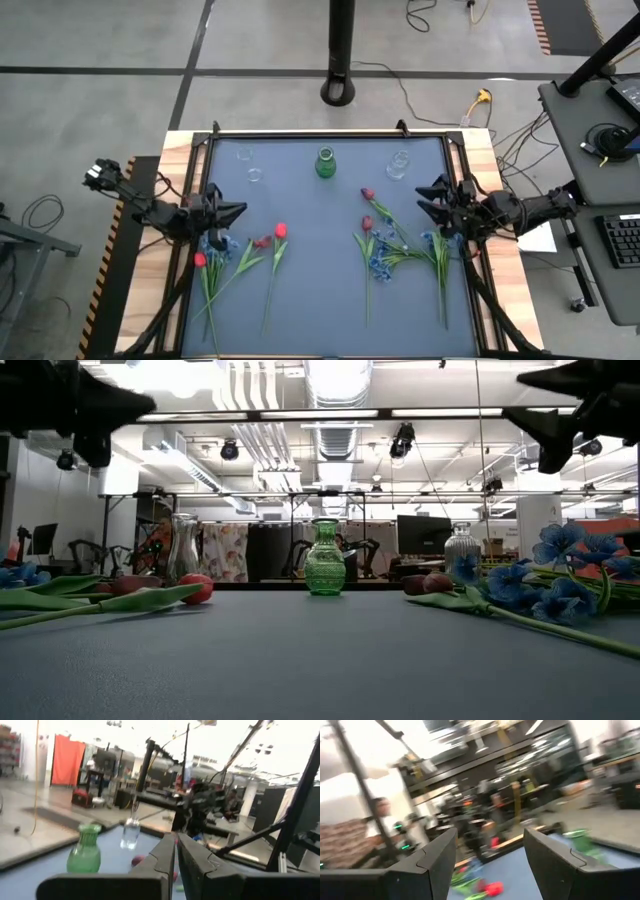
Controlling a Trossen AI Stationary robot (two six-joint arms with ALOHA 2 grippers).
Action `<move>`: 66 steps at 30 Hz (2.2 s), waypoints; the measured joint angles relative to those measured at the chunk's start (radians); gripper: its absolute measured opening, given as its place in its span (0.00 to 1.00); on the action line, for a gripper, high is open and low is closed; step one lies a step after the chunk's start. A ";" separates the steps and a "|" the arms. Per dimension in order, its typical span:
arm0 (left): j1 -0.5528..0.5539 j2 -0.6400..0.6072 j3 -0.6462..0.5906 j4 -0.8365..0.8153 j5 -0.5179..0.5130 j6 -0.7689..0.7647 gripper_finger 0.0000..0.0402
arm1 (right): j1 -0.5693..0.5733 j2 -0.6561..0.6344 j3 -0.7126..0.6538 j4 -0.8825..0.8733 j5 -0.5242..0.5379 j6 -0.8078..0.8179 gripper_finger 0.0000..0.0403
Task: Sort flowers into vase by color
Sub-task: Put the center blue flower into the green vase
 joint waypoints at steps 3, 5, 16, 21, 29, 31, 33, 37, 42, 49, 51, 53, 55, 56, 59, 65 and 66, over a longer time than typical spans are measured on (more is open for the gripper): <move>0.000 0.058 0.057 0.006 0.022 0.035 0.02 | 0.000 0.006 0.000 0.004 0.042 0.016 0.54; 0.000 0.104 0.100 -0.020 0.026 0.022 0.02 | 0.000 0.016 0.001 0.009 0.052 0.048 0.54; -0.001 0.354 0.399 -0.575 -0.061 -0.280 0.02 | 0.000 0.321 0.190 -0.097 0.063 0.097 0.54; -0.001 0.445 0.533 -0.875 -0.062 -0.470 0.02 | 0.000 0.487 0.385 -0.418 0.163 0.170 0.54; 0.000 0.535 0.590 -1.006 0.063 -0.616 0.02 | 0.000 0.715 0.642 -0.791 0.197 0.358 0.54; 0.000 0.553 0.590 -1.004 0.136 -0.687 0.02 | 0.000 0.761 0.690 -0.832 0.195 0.378 0.54; 0.000 0.575 0.588 -0.992 0.193 -0.775 0.02 | 0.000 0.804 0.738 -0.856 0.193 0.386 0.54; -0.001 0.648 0.587 -0.986 0.279 -0.944 0.02 | 0.000 0.881 0.803 -0.902 0.189 0.388 0.54; -0.001 0.801 0.628 -0.987 0.376 -1.134 0.02 | 0.000 0.938 0.861 -0.945 0.179 0.366 0.54; -0.002 1.061 0.773 -1.091 0.534 -1.223 0.02 | 0.001 0.972 0.896 -0.981 0.164 0.341 0.54; -0.001 1.121 0.830 -1.161 0.533 -1.223 0.02 | 0.001 0.971 0.896 -0.981 0.163 0.332 0.54; -0.001 1.172 0.886 -1.223 0.527 -1.223 0.02 | 0.001 0.969 0.893 -0.980 0.163 0.350 0.54; -0.001 1.213 0.940 -1.277 0.511 -1.216 0.02 | 0.001 0.978 0.879 -0.984 0.153 0.396 0.54; -0.001 1.230 0.964 -1.297 0.503 -1.209 0.02 | 0.000 0.991 0.873 -0.986 0.132 0.417 0.54; -0.001 1.267 1.016 -1.339 0.492 -1.171 0.02 | -0.004 1.042 0.862 -1.000 0.075 0.453 0.54; -0.001 1.289 1.043 -1.345 0.474 -1.124 0.02 | -0.013 1.144 0.862 -1.064 0.028 0.541 0.54; -0.001 1.290 1.044 -1.345 0.474 -1.121 0.02 | -0.016 1.155 0.862 -1.081 0.017 0.552 0.54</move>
